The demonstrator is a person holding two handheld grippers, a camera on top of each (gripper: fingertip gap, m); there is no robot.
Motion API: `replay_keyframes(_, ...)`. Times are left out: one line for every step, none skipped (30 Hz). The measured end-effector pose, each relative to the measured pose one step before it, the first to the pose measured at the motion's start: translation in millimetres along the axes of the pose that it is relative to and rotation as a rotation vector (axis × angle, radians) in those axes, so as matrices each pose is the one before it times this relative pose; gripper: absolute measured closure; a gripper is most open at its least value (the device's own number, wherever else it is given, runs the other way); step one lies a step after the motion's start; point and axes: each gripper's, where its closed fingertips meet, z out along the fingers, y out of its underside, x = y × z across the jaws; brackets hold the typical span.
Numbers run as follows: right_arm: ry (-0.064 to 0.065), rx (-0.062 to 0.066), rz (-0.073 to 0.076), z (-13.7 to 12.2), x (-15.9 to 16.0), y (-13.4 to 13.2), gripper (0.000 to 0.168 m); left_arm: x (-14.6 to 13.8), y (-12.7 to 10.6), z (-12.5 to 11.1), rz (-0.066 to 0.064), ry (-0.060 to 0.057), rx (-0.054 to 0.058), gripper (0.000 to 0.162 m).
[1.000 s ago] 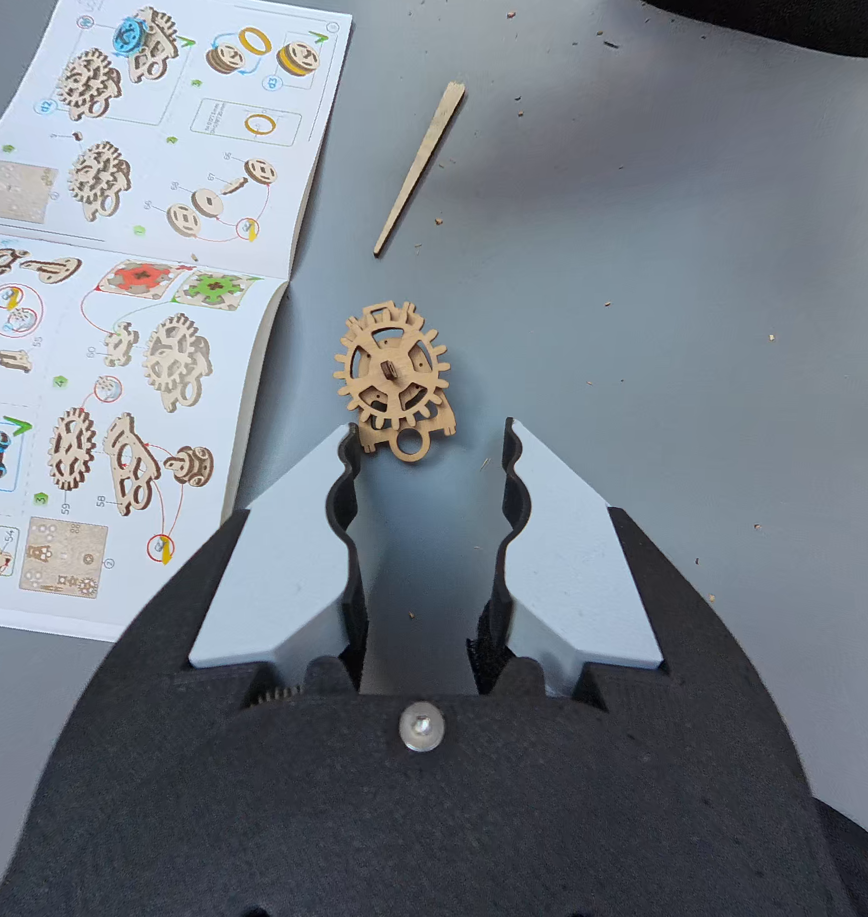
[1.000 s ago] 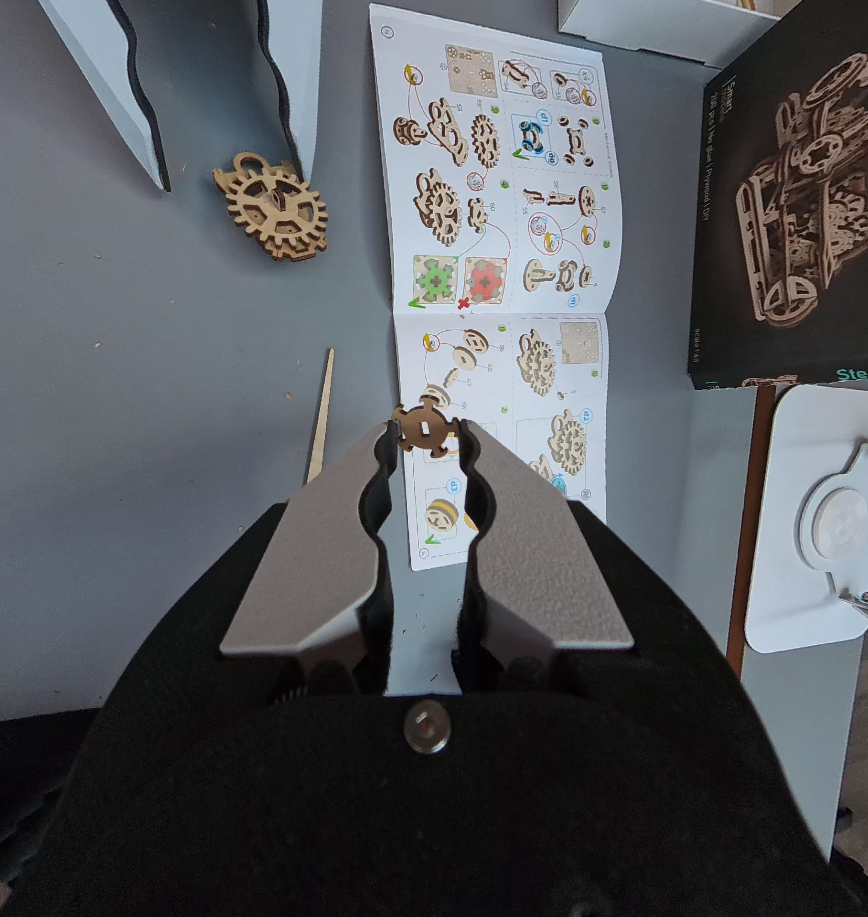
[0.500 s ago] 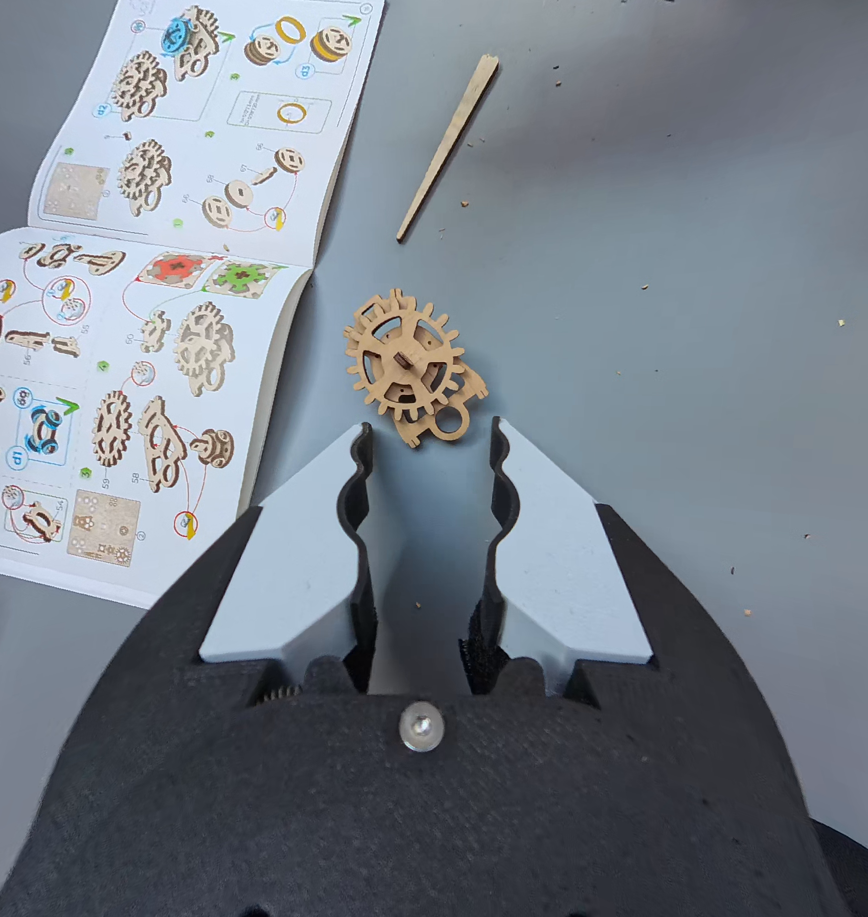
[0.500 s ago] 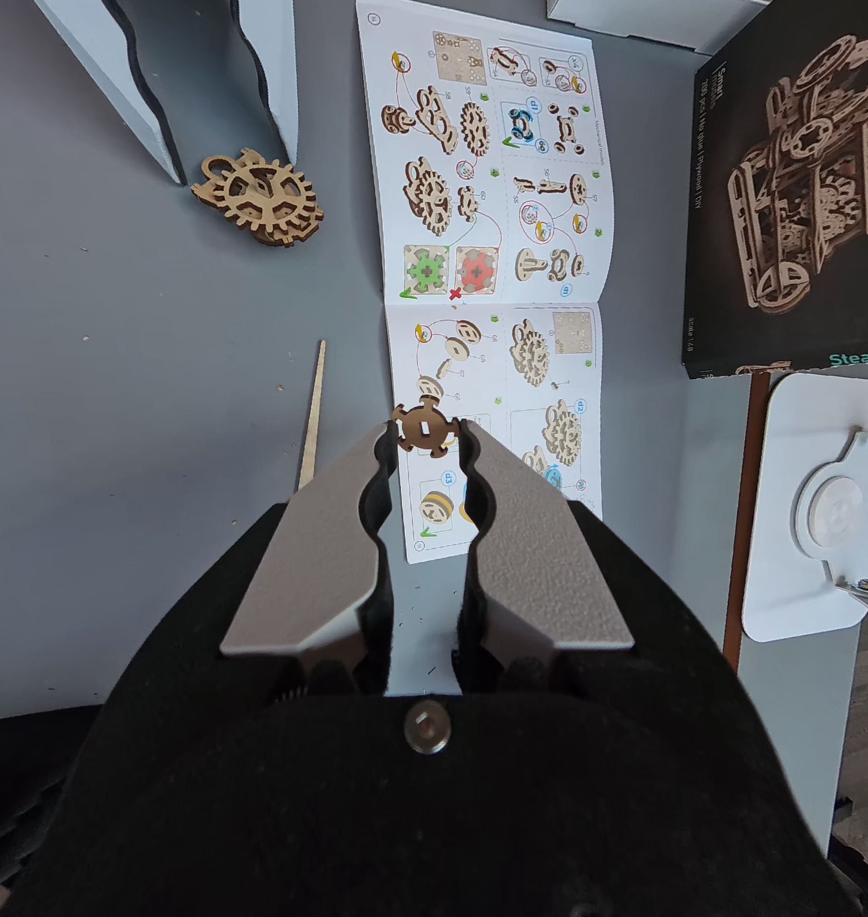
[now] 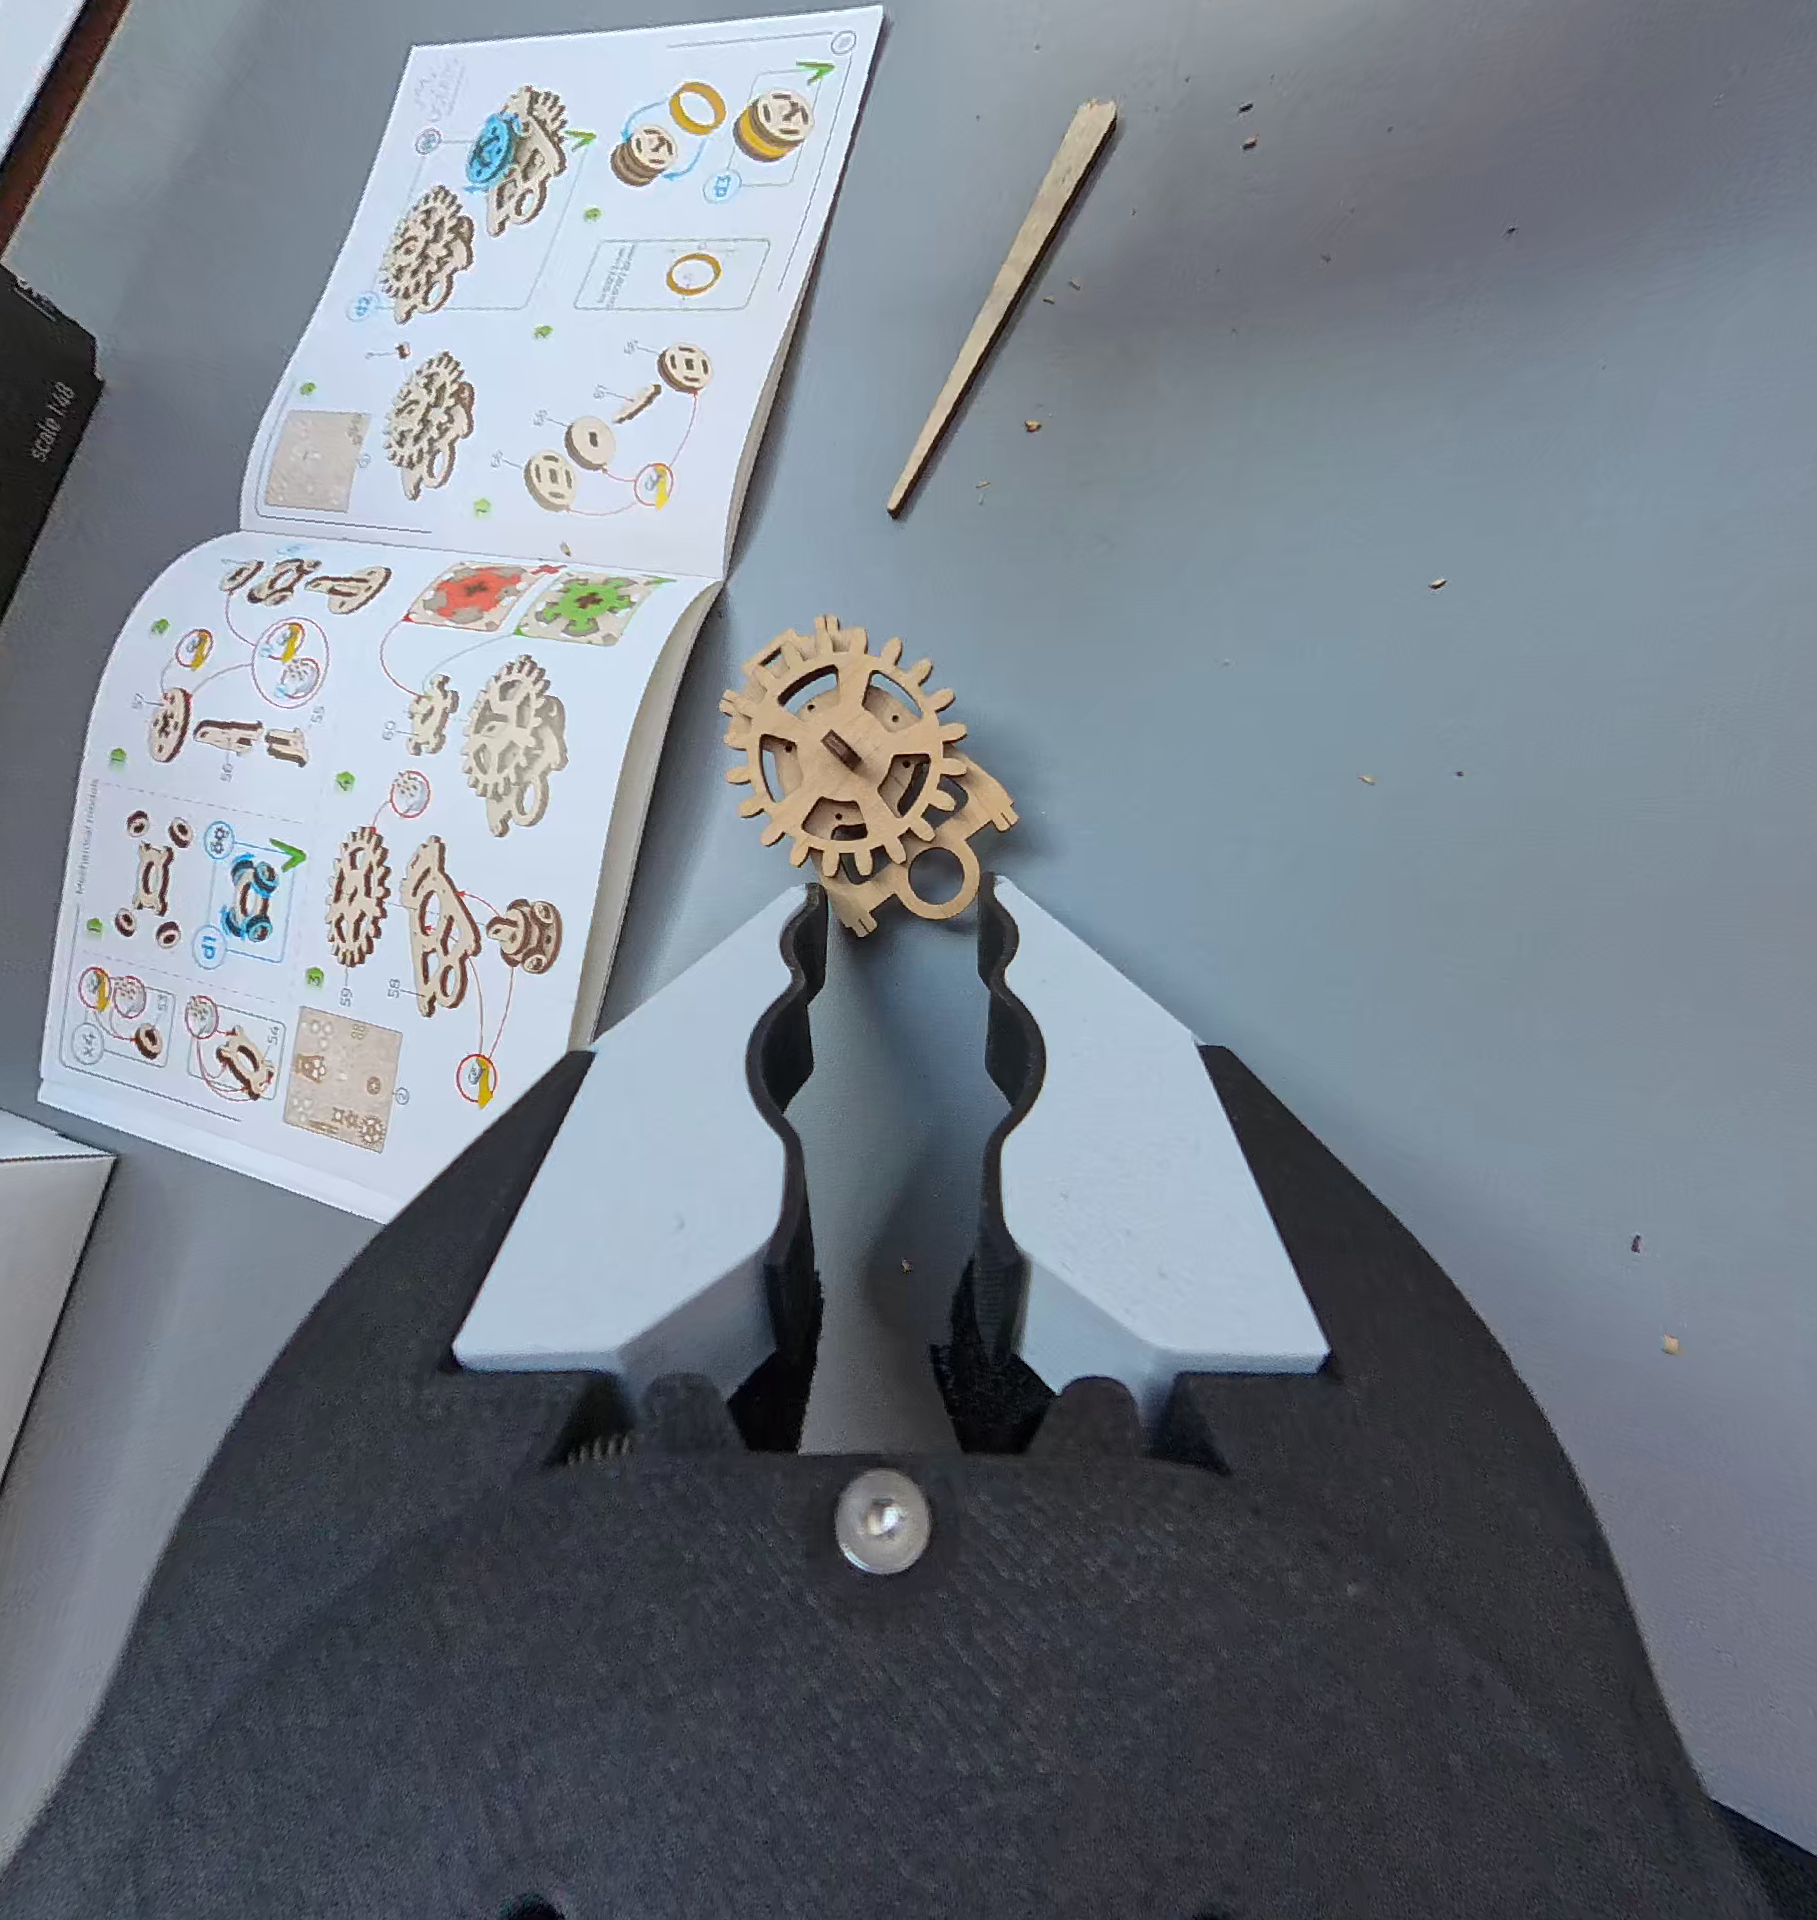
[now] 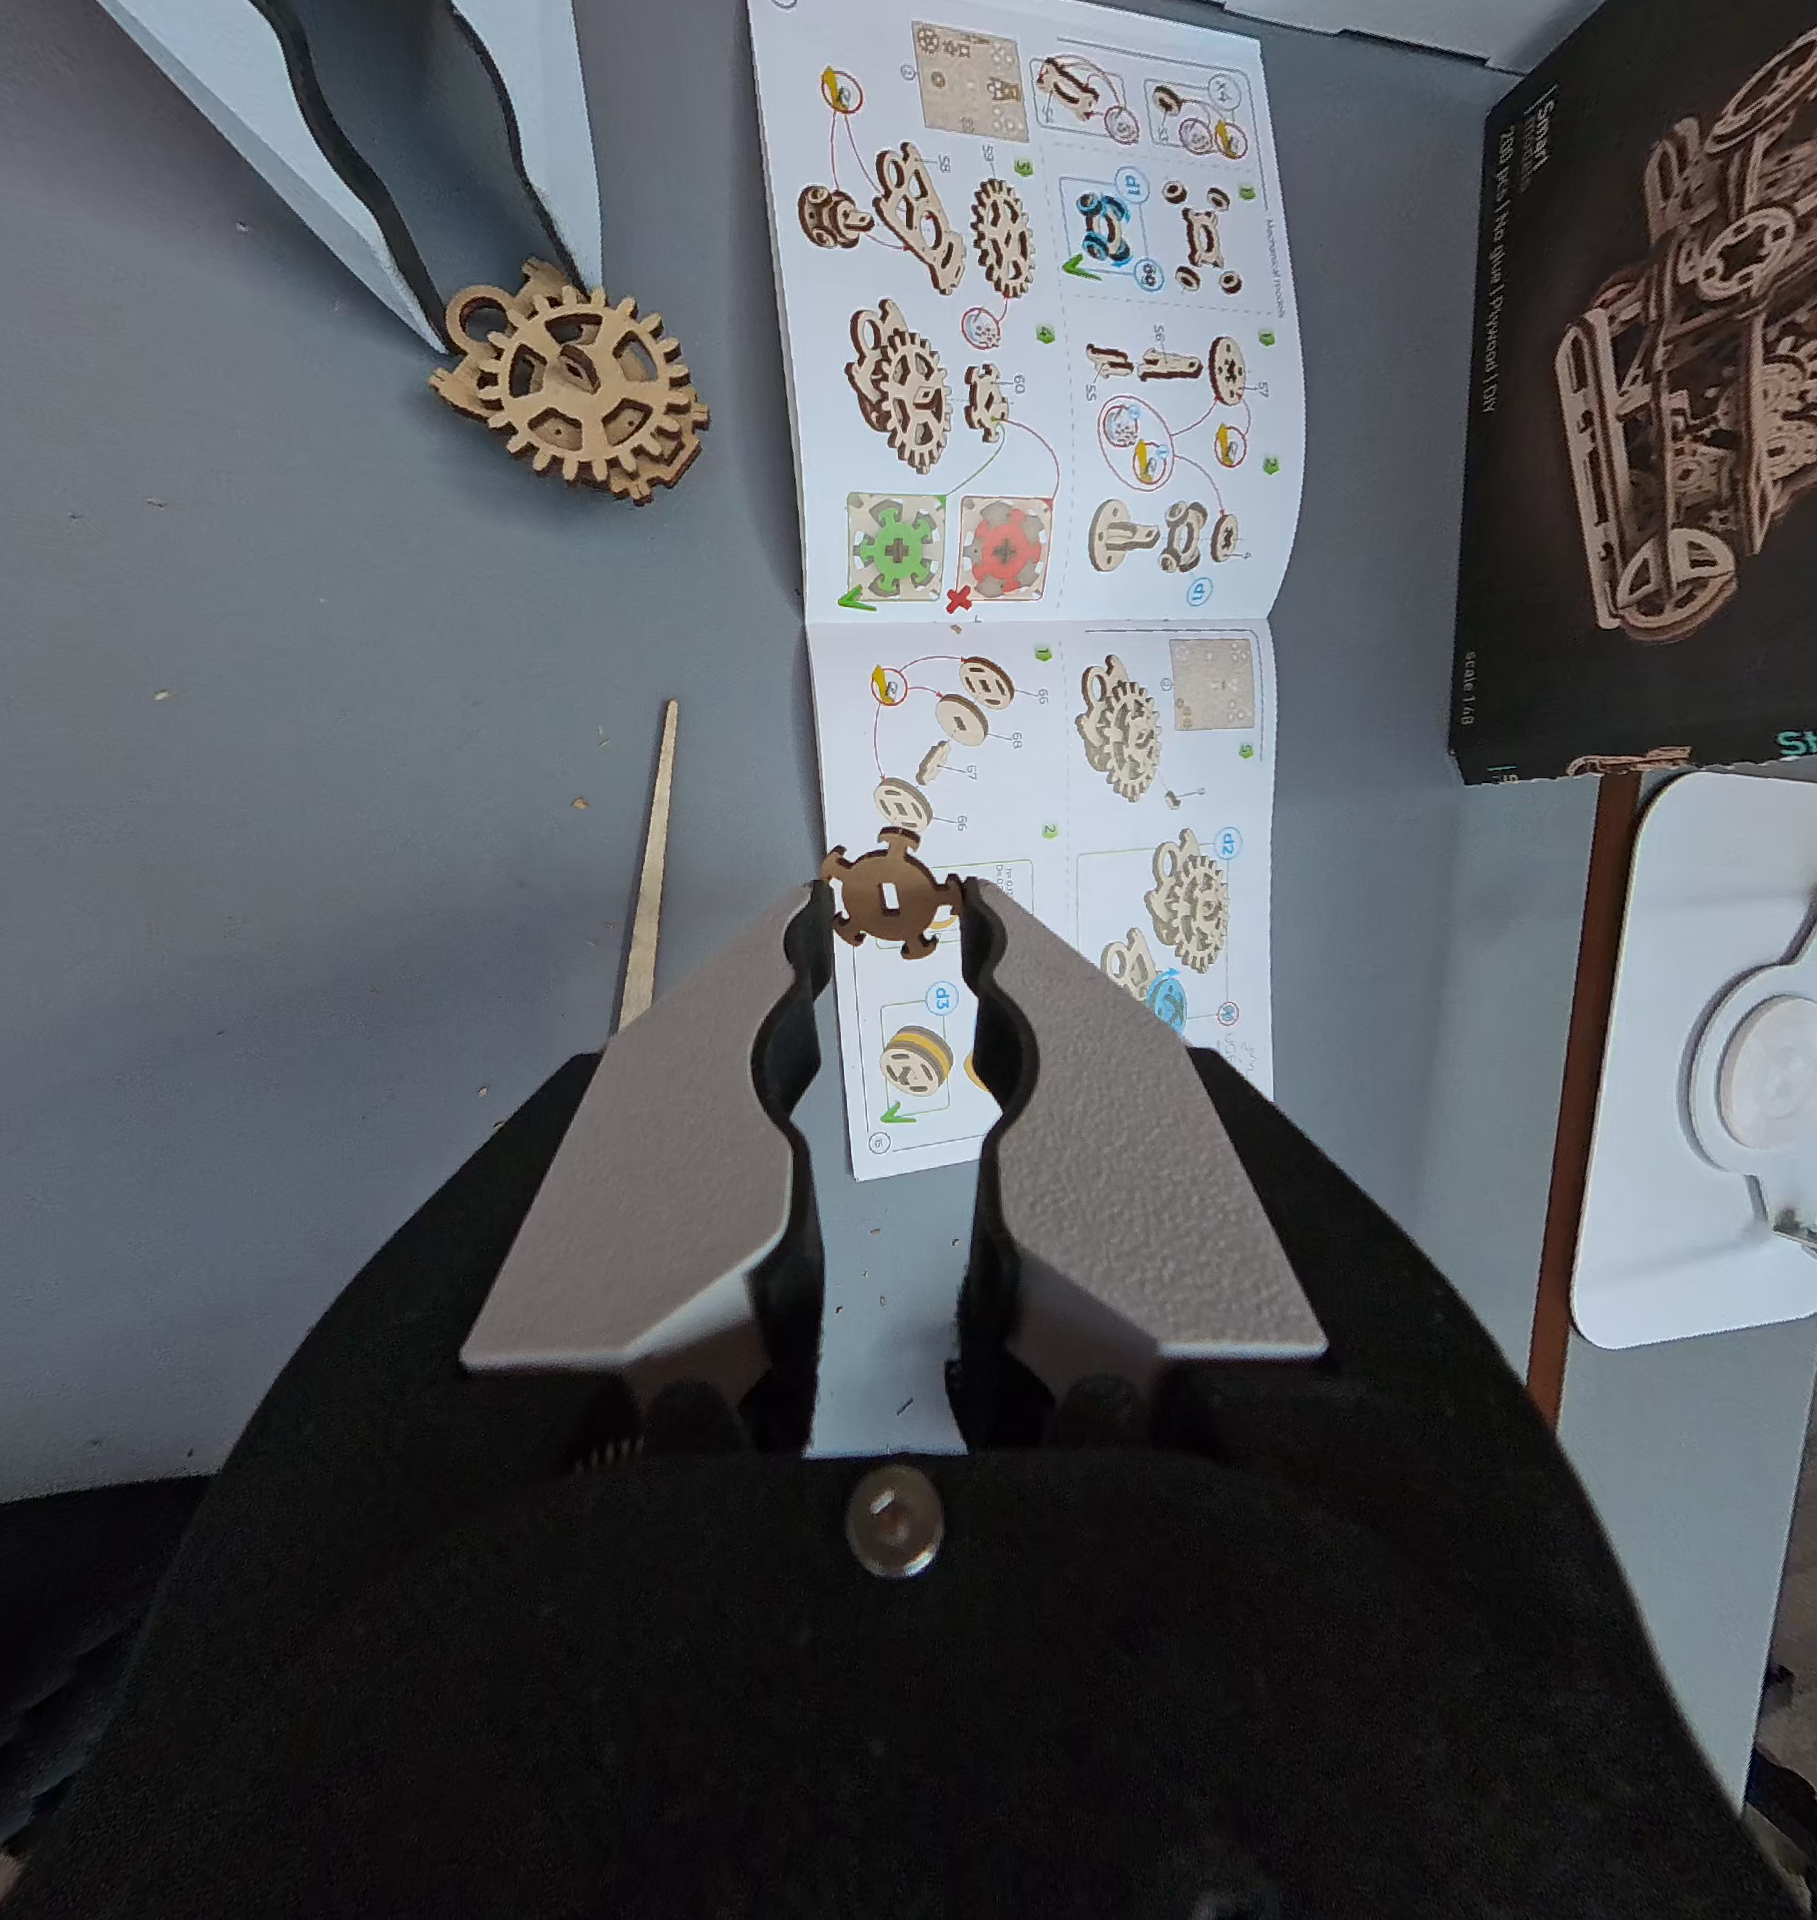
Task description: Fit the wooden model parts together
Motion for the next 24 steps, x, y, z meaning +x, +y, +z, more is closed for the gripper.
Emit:
replay_keyframes(-0.0013, -0.0030, 0.0003, 0.65, -0.02, 0.43, 0.145, -2.47, 0.54, 0.23, -0.0112, -0.0134, -0.0051, 0.135)
replay_keyframes(-0.0010, -0.0033, -0.0001, 0.79, -0.13, 0.49, 0.145, -1.82, 0.58, 0.33, -0.0115, -0.0098, -0.0057, 0.135)
replay_keyframes(-0.0009, -0.0028, 0.0000, 0.64, 0.09, 0.48, 0.145, -0.54, 0.15, 0.19, -0.0065, -0.0029, -0.0025, 0.135)
replay_keyframes(-0.0007, -0.0024, 0.0002, 0.54, 0.05, 0.40, 0.145, -0.47, 0.12, 0.06, -0.0026, -0.0039, -0.0023, 0.135)
replay_keyframes(0.0010, -0.0037, 0.0002, 0.42, 0.32, 0.67, 0.145, -0.27, -0.09, -0.07, -0.0008, -0.0043, -0.0012, 0.135)
replay_keyframes(0.0005, -0.0033, 0.0006, 0.30, 0.32, 0.76, 0.145, -0.01, -0.50, -0.17, 0.0010, -0.0033, 0.0010, 0.135)
replay_keyframes(-0.0002, -0.0011, 0.0012, 0.22, 0.30, 0.55, 0.145, 0.38, -0.84, -0.32, 0.0008, -0.0016, 0.0033, 0.135)
replay_keyframes(-0.0009, 0.0008, 0.0016, 0.18, 0.23, 0.20, 0.145, 0.79, -1.29, -0.53, -0.0015, 0.0015, 0.0052, 0.135)
replay_keyframes(-0.0006, 0.0006, 0.0013, 0.19, 0.27, 0.14, 0.145, 1.11, -1.60, -0.45, -0.0034, 0.0036, 0.0070, 0.135)
replay_keyframes(-0.0009, -0.0006, 0.0010, 0.32, 0.16, 0.29, 0.145, 0.60, -1.55, -0.41, -0.0047, 0.0000, 0.0062, 0.135)
replay_keyframes(-0.0009, -0.0018, 0.0008, 0.47, 0.16, 0.42, 0.145, 0.47, -1.41, -0.19, -0.0036, -0.0014, 0.0045, 0.135)
replay_keyframes(-0.0010, -0.0021, 0.0002, 0.62, 0.01, 0.48, 0.145, 0.98, -0.61, 0.02, -0.0006, 0.0014, 0.0010, 0.135)
replay_keyframes(-0.0015, -0.0022, 0.0001, 0.68, 0.02, 0.38, 0.145, 0.69, 0.29, 0.39, 0.0025, -0.0016, -0.0041, 0.135)
replay_keyframes(-0.0014, -0.0019, 0.0002, 0.66, -0.07, 0.36, 0.145, 0.18, 0.76, 0.57, 0.0051, -0.0052, -0.0062, 0.135)
replay_keyframes(-0.0018, -0.0013, 0.0005, 0.62, 0.01, 0.30, 0.145, 0.40, 0.35, 0.41, 0.0052, -0.0025, -0.0037, 0.135)
replay_keyframes(-0.0014, -0.0012, 0.0004, 0.59, -0.15, 0.24, 0.145, 0.79, -0.04, 0.13, 0.0035, 0.0022, -0.0005, 0.135)
replay_keyframes(-0.0019, -0.0007, 0.0005, 0.63, -0.09, 0.25, 0.145, 0.40, -0.22, -0.05, -0.0004, 0.0022, 0.0015, 0.135)
replay_keyframes(-0.0023, -0.0002, 0.0006, 0.56, -0.26, 0.07, 0.145, -0.16, -0.22, -0.24, -0.0047, 0.0020, 0.0019, 0.135)
replay_keyframes(-0.0028, 0.0003, 0.0002, 0.63, -0.34, -0.09, 0.145, -0.19, -0.17, -0.35, -0.0074, 0.0034, 0.0025, 0.135)
replay_keyframes(-0.0034, -0.0001, -0.0003, 0.60, -0.50, -0.11, 0.145, -0.10, -0.39, -0.53, -0.0080, 0.0041, 0.0040, 0.135)
replay_keyframes(-0.0058, 0.0009, -0.0011, 0.71, -1.02, -0.25, 0.145, -0.63, -0.76, -0.72, -0.0079, 0.0015, 0.0062, 0.135)
replay_keyframes(-0.0100, 0.0044, -0.0018, 0.67, -1.74, -0.98, 0.145, -0.65, -1.07, -0.95, -0.0073, -0.0002, 0.0085, 0.135)
replay_keyframes(-0.0130, 0.0079, -0.0026, 0.67, -2.23, -1.50, 0.145, -0.32, -1.45, -1.14, -0.0065, 0.0024, 0.0099, 0.135)
replay_keyframes(-0.0098, 0.0075, -0.0038, 0.81, -1.92, -1.66, 0.145, -0.06, -1.38, -1.11, -0.0064, 0.0034, 0.0097, 0.135)
